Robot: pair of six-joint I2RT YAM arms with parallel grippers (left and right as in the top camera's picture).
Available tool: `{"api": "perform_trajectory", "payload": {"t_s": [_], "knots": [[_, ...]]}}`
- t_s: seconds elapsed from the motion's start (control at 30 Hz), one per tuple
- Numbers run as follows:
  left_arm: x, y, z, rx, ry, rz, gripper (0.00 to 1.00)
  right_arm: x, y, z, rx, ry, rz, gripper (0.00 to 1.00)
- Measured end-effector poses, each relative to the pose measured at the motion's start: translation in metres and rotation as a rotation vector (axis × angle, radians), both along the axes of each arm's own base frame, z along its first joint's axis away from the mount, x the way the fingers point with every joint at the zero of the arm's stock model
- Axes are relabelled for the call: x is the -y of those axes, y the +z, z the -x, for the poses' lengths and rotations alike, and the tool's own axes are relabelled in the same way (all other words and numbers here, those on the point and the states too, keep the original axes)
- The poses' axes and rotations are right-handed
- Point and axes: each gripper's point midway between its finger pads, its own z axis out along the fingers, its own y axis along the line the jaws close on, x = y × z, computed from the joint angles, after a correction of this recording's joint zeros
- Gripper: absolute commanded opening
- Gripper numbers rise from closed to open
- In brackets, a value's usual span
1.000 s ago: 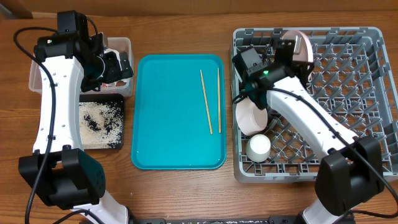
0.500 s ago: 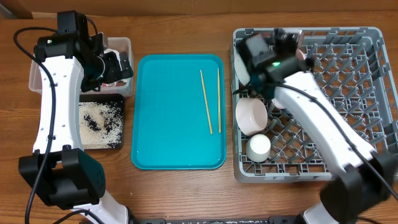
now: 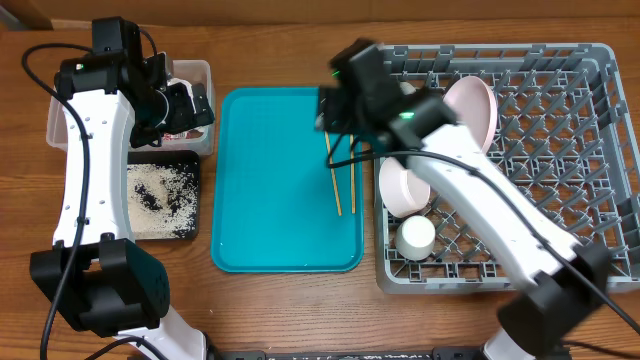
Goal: Sort waste into correct bins and load items into the dishwasher
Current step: 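Reach right gripper to a wooden chopstick on the teal tray and grasp it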
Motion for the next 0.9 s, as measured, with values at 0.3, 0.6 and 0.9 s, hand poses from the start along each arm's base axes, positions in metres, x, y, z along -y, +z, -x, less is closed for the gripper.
{"api": "perform_trajectory", "payload": {"t_s": [0.3,0.6,0.9], "knots": [[0.0,0.0,0.0,0.0,0.0,0.0,1.0,-0.025,-0.102,0.01,-0.189,0.025,0.12,0.55],[0.0,0.0,0.0,0.0,0.0,0.0,1.0,-0.015,-0.166,0.02,-0.318,-0.021,0.208,0.48],[0.0,0.0,0.0,0.0,0.0,0.0,1.0,-0.008,-0.2,0.038,-0.434,-0.013,0.257,0.29]]}}
